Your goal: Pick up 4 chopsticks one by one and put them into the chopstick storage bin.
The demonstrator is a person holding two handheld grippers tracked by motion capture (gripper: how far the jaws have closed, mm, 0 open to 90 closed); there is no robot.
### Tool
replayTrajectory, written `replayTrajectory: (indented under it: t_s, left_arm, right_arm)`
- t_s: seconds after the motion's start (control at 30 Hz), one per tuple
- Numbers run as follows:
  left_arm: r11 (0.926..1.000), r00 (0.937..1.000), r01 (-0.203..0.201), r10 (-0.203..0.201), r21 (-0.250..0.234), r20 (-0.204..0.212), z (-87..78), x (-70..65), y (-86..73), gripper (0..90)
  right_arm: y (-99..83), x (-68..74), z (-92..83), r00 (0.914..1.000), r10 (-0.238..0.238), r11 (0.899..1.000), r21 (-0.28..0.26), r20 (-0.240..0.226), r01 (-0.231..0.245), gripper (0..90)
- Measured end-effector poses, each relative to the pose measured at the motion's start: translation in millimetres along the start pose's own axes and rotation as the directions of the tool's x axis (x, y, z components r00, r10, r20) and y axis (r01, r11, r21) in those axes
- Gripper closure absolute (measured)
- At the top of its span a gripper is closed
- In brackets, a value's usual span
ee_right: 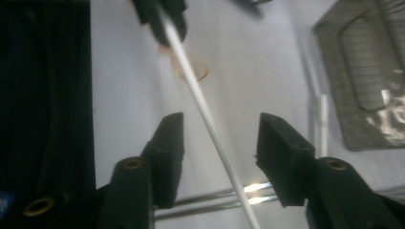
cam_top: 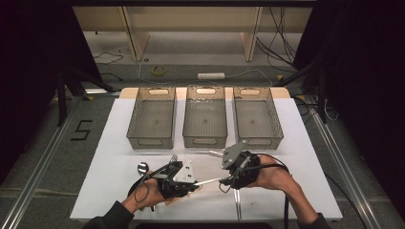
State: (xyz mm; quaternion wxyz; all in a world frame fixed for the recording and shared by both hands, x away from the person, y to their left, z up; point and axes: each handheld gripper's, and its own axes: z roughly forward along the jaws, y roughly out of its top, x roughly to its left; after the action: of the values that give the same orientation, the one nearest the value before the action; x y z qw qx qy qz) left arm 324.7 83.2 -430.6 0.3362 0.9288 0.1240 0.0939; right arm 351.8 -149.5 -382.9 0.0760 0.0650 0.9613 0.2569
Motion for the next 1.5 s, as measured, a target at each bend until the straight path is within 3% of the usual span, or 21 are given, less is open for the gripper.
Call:
replayTrajectory:
  t_s: [0.07, 0.1, 0.17, 0.33, 0.47, 0.6, 0.67, 0.73, 0.83, 0.97, 1.03, 1.1, 1.17, 1.23, 1.5]
  left_arm:
    - [0.9996, 0.9995, 0.026, -0.027, -0.012, -0.015, -2.7, 3.6, -1.5, 82.8]
    - [0.9991, 0.9989, 0.039, -0.040, -0.018, -0.023, -4.4, 5.8, -2.2, 82.8]
    - [0.9967, 0.9964, 0.072, -0.074, -0.038, -0.041, -8.2, 10.2, -3.4, 82.8]
    - [0.9877, 0.9870, 0.134, -0.140, -0.081, -0.079, -17.4, 19.4, -7.0, 82.8]
    - [0.9811, 0.9790, 0.163, -0.174, -0.105, -0.107, -23.8, 23.9, -8.5, 82.8]
    - [0.9708, 0.9680, 0.197, -0.215, -0.137, -0.130, -31.6, 29.1, -10.6, 82.9]
    - [0.9648, 0.9605, 0.215, -0.237, -0.152, -0.147, -35.8, 32.8, -12.0, 82.9]
    - [0.9534, 0.9494, 0.245, -0.273, -0.176, -0.156, -38.7, 37.5, -14.2, 82.9]
    - [0.9402, 0.9348, 0.277, -0.312, -0.198, -0.170, -42.5, 46.2, -18.7, 82.8]
    - [0.9270, 0.9152, 0.307, -0.350, -0.215, -0.200, -47.7, 58.0, -24.2, 82.9]
    - [0.9188, 0.9041, 0.323, -0.370, -0.227, -0.213, -50.2, 63.9, -26.0, 82.9]
    - [0.9153, 0.8955, 0.329, -0.380, -0.233, -0.231, -52.4, 69.7, -27.6, 82.9]
    - [0.9060, 0.8827, 0.347, -0.403, -0.242, -0.242, -54.6, 75.8, -29.2, 82.9]
    - [0.9021, 0.8711, 0.355, -0.414, -0.246, -0.264, -56.7, 82.0, -30.4, 82.9]
    - [0.8619, 0.8110, 0.411, -0.494, -0.298, -0.313, -63.4, 108.0, -35.5, 82.9]
  right_arm:
    - [-4.8, -6.1, -10.0, 0.9963, 0.085, 0.993, -0.080, 0.011, -0.084, 44.5]
    - [-4.8, -6.1, -10.0, 0.9963, 0.085, 0.993, -0.080, 0.011, -0.084, 44.5]
    - [-9.4, -9.2, -15.6, 0.9915, 0.128, 0.983, -0.134, 0.020, -0.125, 42.2]
    - [-23.7, -15.9, -25.3, 0.9668, 0.240, 0.948, -0.233, 0.086, -0.215, 37.8]
    - [-36.4, -17.6, -30.4, 0.9474, 0.306, 0.913, -0.310, 0.094, -0.264, 36.8]
    - [-47.8, -17.7, -27.6, 0.9325, 0.346, 0.898, -0.323, 0.102, -0.298, 34.5]
    - [-53.4, -17.4, -24.3, 0.9234, 0.371, 0.885, -0.338, 0.098, -0.320, 34.1]
    - [-59.0, -17.7, -20.8, 0.9124, 0.395, 0.873, -0.354, 0.106, -0.337, 33.5]
    - [-66.0, -19.6, -15.7, 0.8996, 0.419, 0.865, -0.356, 0.123, -0.354, 32.0]
    - [-74.5, -21.7, -12.6, 0.8863, 0.444, 0.856, -0.355, 0.132, -0.376, 32.0]
    - [-78.3, -22.1, -12.2, 0.8782, 0.459, 0.846, -0.370, 0.135, -0.385, 32.1]
    - [-80.7, -21.5, -12.0, 0.8691, 0.473, 0.838, -0.378, 0.145, -0.393, 32.3]
    - [-82.0, -20.2, -12.0, 0.8691, 0.474, 0.835, -0.386, 0.141, -0.392, 32.4]
    - [-82.3, -18.0, -11.0, 0.8701, 0.472, 0.837, -0.382, 0.141, -0.392, 32.4]
    - [-85.9, -14.5, -5.6, 0.8691, 0.476, 0.839, -0.365, 0.134, -0.403, 31.7]
